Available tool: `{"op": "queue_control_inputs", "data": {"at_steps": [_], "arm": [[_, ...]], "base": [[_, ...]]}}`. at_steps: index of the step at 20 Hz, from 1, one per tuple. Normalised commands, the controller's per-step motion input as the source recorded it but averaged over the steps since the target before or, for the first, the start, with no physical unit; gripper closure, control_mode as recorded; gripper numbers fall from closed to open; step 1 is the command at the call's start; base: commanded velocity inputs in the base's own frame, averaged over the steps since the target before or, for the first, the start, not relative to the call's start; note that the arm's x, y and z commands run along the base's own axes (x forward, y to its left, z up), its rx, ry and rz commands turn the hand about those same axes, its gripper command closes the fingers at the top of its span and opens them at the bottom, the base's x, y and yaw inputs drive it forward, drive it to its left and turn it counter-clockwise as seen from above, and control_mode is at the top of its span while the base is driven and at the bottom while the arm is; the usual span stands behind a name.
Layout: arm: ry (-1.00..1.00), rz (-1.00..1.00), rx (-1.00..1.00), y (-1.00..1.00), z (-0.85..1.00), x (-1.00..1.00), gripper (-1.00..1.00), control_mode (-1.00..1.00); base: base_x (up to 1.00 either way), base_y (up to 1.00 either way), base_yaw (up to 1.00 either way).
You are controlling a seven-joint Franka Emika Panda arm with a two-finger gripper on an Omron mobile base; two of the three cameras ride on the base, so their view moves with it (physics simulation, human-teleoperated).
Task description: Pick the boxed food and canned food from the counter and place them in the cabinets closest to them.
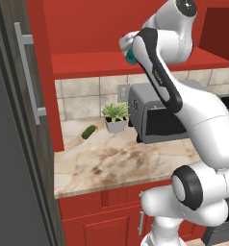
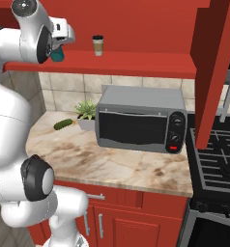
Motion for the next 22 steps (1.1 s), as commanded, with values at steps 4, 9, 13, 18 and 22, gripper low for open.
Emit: {"op": "queue_control_inputs", "data": {"at_steps": [4,9,13,18,22], "arm": [[0.00,-0.01,0.00,0.12,0.00,0.39,1.00,-1.00],[0.00,0.00,0.00,0.00,0.00,0.02,1.00,-1.00],[0.00,0.00,0.00,0.00,0.00,0.02,1.00,-1.00],[0.01,0.00,0.00,0.02,-0.06,0.17,1.00,-1.00],[0.02,0.00,0.00,0.06,-0.05,0.30,1.00,-1.00]], "base": [[0.00,0.00,0.00],[0.00,0.00,0.00],[0.00,0.00,0.00],[0.00,0.00,0.00],[0.00,0.00,0.00]]}}
